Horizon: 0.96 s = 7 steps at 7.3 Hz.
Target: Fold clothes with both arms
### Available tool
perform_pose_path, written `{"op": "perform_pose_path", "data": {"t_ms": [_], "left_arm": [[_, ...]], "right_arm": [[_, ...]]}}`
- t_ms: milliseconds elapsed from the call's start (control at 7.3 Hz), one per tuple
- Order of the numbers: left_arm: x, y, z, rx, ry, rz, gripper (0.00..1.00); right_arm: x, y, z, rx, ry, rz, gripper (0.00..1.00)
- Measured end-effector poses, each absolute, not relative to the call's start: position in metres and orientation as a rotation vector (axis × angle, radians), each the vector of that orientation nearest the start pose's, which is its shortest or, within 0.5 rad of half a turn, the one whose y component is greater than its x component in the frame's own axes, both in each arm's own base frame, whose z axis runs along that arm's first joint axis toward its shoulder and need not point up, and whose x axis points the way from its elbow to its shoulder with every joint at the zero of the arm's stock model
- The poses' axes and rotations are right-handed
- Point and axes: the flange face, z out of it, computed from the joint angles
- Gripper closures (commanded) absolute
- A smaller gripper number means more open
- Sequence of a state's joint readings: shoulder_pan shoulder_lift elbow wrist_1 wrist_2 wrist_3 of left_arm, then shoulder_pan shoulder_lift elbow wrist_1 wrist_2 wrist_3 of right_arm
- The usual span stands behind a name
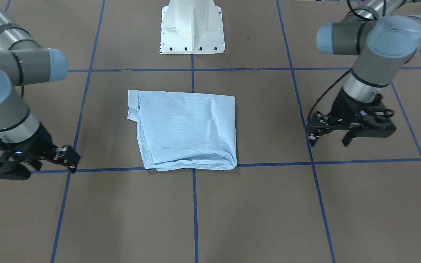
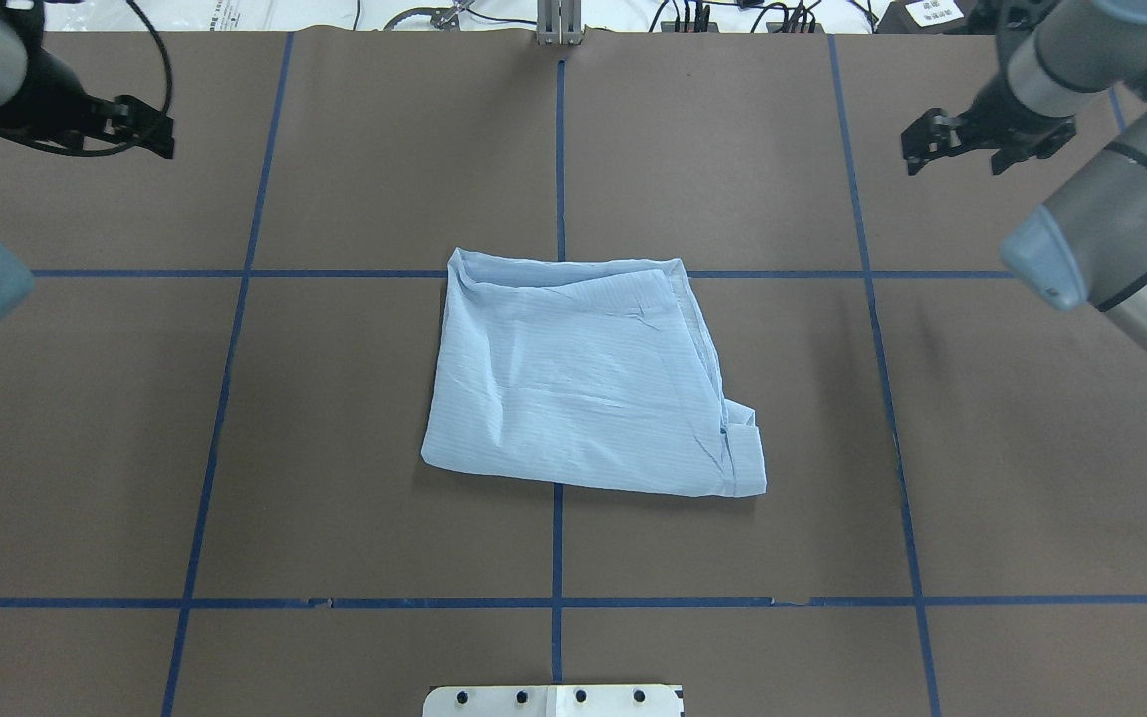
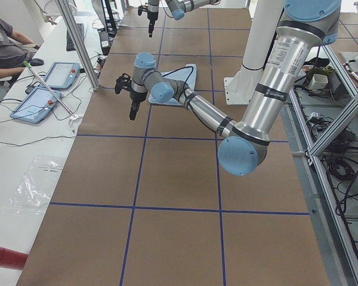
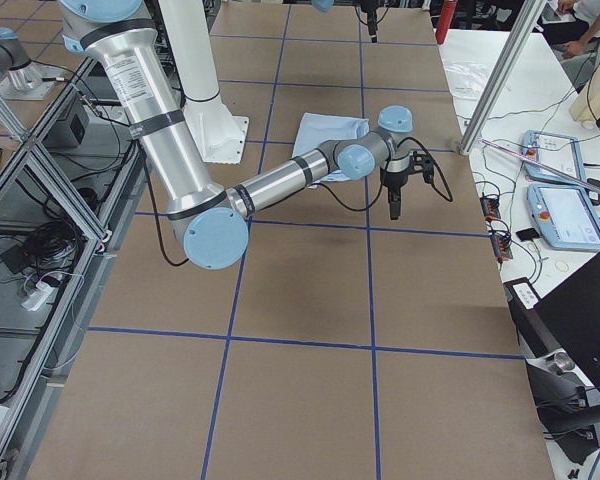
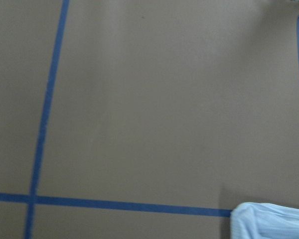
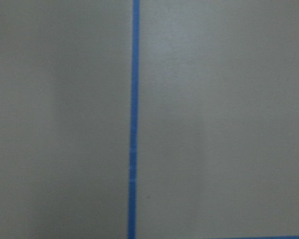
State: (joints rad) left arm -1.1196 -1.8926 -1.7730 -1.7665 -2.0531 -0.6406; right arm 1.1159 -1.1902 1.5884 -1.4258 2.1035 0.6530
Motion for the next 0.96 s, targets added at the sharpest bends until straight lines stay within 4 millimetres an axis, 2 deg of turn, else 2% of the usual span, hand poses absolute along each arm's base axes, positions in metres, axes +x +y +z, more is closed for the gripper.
{"op": "perform_pose_path", "data": {"t_ms": [274, 411, 548, 685, 959], "left_arm": [[0.097, -0.573, 0.436, 0.384, 0.703, 0.126, 0.0], [0.059, -0.56, 0.468, 0.383, 0.679, 0.167, 0.0], [0.031, -0.542, 0.5, 0.379, 0.653, 0.211, 0.0], [0.016, -0.527, 0.521, 0.379, 0.639, 0.235, 0.0], [0.007, -0.52, 0.544, 0.417, 0.63, 0.243, 0.0]], "right_arm": [[-0.12, -0.601, 0.499, 0.172, -0.727, -0.087, 0.0], [-0.074, -0.582, 0.536, 0.176, -0.737, -0.147, 0.0], [-0.037, -0.561, 0.568, 0.183, -0.741, -0.195, 0.0], [-0.015, -0.545, 0.591, 0.182, -0.739, -0.213, 0.0], [-0.003, -0.534, 0.619, 0.155, -0.733, -0.209, 0.0]]}}
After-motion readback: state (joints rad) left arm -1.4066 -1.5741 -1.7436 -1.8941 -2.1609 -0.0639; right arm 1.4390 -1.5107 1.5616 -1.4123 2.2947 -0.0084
